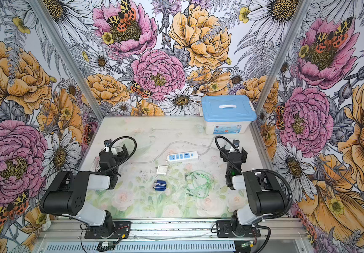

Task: Charge the electric shaver
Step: Pick up the charging cable from the center of the board.

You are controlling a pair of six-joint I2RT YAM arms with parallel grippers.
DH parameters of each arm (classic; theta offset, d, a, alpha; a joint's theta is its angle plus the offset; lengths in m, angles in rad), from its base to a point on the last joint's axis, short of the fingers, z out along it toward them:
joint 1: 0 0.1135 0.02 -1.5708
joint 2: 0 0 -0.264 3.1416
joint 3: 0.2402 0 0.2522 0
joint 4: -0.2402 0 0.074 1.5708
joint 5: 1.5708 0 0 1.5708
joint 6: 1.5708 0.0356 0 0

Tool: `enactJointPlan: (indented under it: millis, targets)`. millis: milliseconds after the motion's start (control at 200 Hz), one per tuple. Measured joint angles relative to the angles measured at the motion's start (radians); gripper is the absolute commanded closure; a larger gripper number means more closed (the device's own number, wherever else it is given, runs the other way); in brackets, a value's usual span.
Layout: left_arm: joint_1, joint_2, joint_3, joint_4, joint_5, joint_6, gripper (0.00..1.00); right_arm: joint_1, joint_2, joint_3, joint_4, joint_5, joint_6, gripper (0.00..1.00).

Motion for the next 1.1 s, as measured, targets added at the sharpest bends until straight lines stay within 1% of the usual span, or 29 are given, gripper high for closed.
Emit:
enactJointPlan:
  millis: [325,575,731,836,881,936,971,1096]
  targets:
    - [0.0,0.0,0.0,0.0,0.0,0.0,0.01,-0.004,0.0,0.0,-0.001,-0.004,0.0,0.01]
    - [0.0,0.0,0.0,0.0,0.001,0.0,0.01,-0.023,0.0,0.001,-0.012,-0.039,0.001,0.02]
    - [0.001,0.0,0.0,0.0,0.011,-0.003,0.01,-0.033,0.0,0.005,-0.027,-0.06,0.003,0.1]
    - [0.001,0.0,0.0,0.0,0.011,-0.003,0.04,-0.033,0.0,0.007,-0.033,-0.066,0.003,0.16]
    - [0.001,-0.005,0.001,-0.013,0.01,-0.006,0.05,-0.029,-0.008,0.017,-0.07,-0.067,-0.003,0.17]
    - [0.001,-0.028,0.011,-0.064,-0.002,-0.013,0.06,-0.019,-0.038,0.053,-0.17,-0.065,-0.008,0.2]
    - [0.001,-0.052,0.026,-0.114,-0.024,-0.023,0.07,-0.008,-0.065,0.094,-0.251,-0.064,-0.016,0.22]
    - [-0.016,-0.143,0.132,-0.294,-0.123,-0.041,0.08,0.054,-0.166,0.268,-0.501,-0.085,-0.051,0.23]
